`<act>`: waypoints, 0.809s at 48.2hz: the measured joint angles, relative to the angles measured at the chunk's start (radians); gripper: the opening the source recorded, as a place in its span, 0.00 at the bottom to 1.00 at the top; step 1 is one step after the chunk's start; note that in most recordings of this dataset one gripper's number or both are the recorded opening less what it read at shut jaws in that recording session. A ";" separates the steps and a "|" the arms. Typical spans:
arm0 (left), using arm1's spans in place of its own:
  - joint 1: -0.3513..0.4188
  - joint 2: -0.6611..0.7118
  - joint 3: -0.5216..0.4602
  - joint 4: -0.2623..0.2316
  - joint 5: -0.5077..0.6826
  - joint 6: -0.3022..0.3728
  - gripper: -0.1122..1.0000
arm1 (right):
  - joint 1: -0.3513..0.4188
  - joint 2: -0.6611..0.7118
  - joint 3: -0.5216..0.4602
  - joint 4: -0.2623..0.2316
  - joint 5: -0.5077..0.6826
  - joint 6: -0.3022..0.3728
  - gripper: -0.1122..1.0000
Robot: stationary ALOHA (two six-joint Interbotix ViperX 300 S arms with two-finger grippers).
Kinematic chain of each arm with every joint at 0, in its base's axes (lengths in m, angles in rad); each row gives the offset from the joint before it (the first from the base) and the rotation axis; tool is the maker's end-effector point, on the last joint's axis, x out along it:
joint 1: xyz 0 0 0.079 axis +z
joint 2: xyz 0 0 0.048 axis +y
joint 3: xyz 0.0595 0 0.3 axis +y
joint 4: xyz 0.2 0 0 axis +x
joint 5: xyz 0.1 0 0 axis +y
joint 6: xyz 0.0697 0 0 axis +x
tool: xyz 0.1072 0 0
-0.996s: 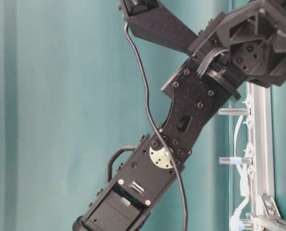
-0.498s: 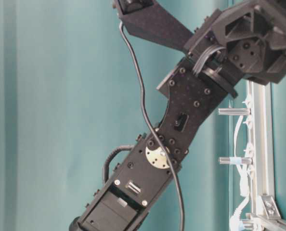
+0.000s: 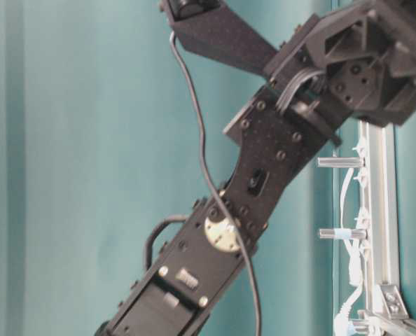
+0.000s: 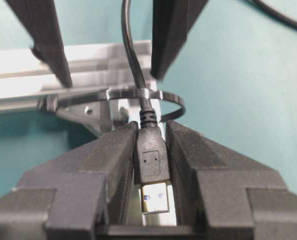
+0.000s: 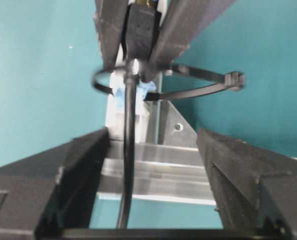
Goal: Insert the wire through the string loop located on the right side.
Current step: 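Open the right gripper and pull the cable leftward with the left gripper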
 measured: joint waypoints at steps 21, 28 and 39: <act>0.000 -0.173 0.233 0.000 0.012 0.000 0.29 | 0.000 -0.035 0.017 -0.002 0.003 0.000 0.84; 0.000 -0.229 0.302 0.000 0.020 0.000 0.30 | -0.002 -0.037 0.015 -0.002 0.003 0.000 0.84; 0.000 -0.299 0.390 0.000 0.071 0.000 0.30 | 0.000 -0.035 0.015 -0.002 0.005 0.000 0.84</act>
